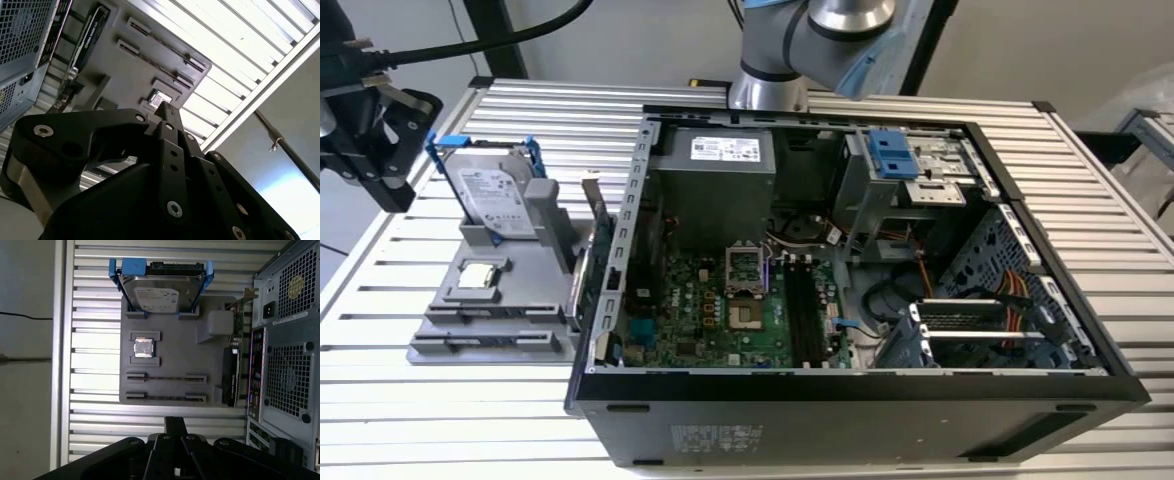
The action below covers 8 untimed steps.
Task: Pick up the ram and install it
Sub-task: 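Reach for the ram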
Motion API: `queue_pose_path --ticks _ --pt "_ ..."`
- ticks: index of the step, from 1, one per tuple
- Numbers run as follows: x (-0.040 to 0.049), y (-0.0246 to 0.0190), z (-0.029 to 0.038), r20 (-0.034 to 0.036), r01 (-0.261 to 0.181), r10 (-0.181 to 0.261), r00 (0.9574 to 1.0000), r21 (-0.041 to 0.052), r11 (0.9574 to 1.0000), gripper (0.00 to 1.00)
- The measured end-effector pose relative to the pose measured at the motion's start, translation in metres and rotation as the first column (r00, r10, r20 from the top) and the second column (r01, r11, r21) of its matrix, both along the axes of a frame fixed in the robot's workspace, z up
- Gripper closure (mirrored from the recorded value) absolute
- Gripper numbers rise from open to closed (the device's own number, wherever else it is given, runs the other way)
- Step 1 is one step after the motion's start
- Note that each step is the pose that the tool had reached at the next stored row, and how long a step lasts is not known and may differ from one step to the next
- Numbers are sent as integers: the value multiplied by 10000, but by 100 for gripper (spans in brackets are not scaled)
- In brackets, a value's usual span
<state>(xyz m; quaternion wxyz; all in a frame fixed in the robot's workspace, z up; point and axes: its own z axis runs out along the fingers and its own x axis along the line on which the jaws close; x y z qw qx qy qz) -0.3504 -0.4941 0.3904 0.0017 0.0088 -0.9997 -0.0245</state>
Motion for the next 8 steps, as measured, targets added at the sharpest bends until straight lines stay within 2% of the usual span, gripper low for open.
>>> queue_pose_path --ticks 8 --pt "-1 0 0 0 -72 72 10000 0 10000 100"
